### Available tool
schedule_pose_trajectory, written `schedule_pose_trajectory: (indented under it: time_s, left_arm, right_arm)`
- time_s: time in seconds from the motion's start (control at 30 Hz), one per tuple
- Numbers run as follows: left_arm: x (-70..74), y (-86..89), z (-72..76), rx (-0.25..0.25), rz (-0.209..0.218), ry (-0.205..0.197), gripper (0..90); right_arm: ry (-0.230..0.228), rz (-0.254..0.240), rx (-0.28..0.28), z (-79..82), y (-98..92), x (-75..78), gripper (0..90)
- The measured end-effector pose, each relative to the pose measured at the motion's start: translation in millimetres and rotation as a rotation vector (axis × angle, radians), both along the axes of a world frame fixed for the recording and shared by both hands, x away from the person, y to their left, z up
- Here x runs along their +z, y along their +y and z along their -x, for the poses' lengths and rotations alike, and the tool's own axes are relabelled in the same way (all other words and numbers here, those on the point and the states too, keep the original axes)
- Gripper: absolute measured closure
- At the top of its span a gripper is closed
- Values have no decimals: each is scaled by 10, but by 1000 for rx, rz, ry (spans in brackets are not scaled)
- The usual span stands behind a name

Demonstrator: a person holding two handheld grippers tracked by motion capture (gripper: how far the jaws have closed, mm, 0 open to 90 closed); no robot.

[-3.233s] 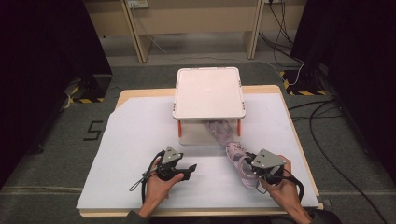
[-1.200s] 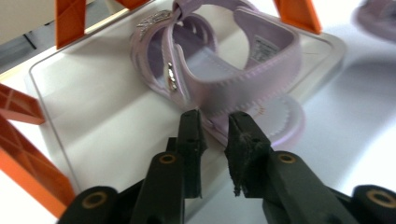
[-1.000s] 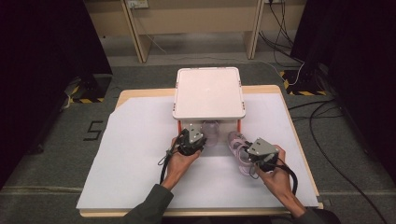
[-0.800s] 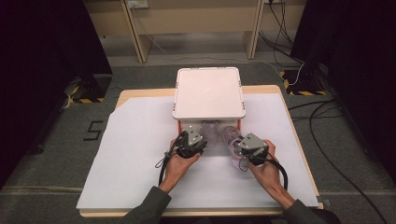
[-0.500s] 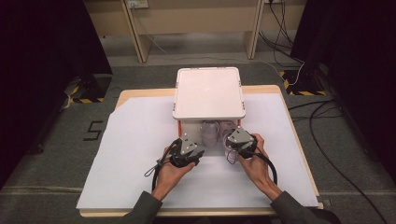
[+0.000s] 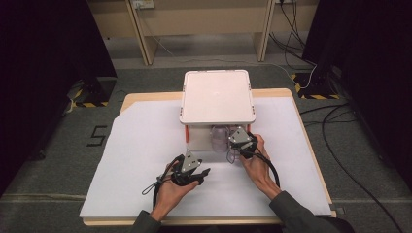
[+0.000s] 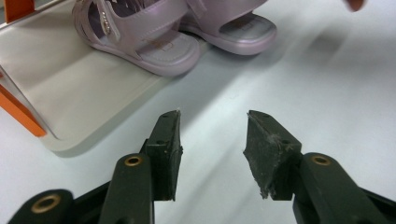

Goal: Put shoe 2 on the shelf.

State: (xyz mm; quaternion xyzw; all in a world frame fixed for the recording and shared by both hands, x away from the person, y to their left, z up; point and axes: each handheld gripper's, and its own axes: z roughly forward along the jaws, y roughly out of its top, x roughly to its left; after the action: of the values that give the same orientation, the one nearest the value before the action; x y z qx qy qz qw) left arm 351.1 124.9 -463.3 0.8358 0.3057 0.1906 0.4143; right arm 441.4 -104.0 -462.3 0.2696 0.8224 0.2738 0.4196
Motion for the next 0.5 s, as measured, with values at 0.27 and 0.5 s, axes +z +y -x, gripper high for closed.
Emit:
schedule_pose_trajectory:
  time_s: [0.27, 0.5]
  left_arm:
    - [-7, 44, 47, 8, 6, 4, 541]
    - [-39, 45, 47, 7, -2, 10, 540]
  right_arm:
    - [-23, -38, 24, -31, 41, 34, 824]
    - [-23, -45, 42, -73, 13, 1, 814]
